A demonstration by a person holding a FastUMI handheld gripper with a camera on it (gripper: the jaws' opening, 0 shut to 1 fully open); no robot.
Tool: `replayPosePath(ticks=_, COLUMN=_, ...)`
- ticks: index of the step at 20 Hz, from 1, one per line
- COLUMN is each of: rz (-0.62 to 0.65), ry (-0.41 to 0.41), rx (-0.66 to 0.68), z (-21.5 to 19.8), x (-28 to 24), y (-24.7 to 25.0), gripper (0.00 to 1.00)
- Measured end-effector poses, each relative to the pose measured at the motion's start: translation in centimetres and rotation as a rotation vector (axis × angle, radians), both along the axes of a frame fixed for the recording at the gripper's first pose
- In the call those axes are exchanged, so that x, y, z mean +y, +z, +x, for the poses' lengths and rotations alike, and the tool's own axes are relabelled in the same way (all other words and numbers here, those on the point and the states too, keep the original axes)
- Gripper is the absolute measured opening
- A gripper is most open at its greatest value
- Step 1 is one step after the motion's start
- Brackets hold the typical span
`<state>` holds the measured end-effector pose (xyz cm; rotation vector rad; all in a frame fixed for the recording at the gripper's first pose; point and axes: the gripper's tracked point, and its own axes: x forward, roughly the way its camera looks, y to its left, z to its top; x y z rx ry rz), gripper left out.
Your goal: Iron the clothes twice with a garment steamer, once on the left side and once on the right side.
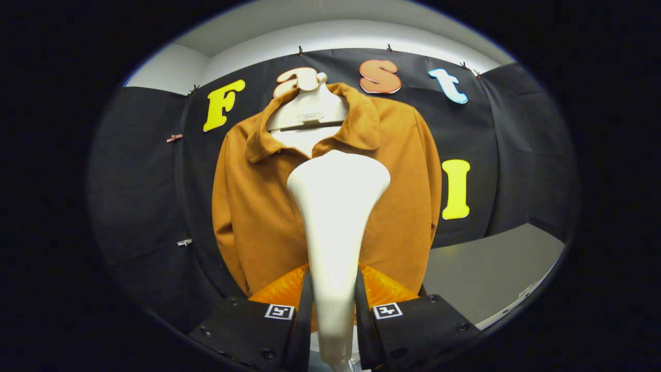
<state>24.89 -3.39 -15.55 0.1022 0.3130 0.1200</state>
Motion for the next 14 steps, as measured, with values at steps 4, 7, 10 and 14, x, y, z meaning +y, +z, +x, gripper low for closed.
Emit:
replayPosePath(ticks=4, rz=-0.003, ry=-0.025, rx=-0.088, z=0.1, x=-2.8, y=2.8, gripper=0.4)
replayPosePath(ticks=7, rz=-0.001, ry=-0.031, rx=-0.11, z=0.4, x=-4.3, y=3.2, gripper=0.4)
replayPosePath(ticks=10, rz=0.0, ry=-0.03, rx=-0.126, z=0.8, x=-5.4, y=3.7, gripper=0.4)
replayPosePath(ticks=14, rz=0.006, ry=-0.02, rx=-0.137, z=1.3, x=-6.0, y=3.6, gripper=0.4)
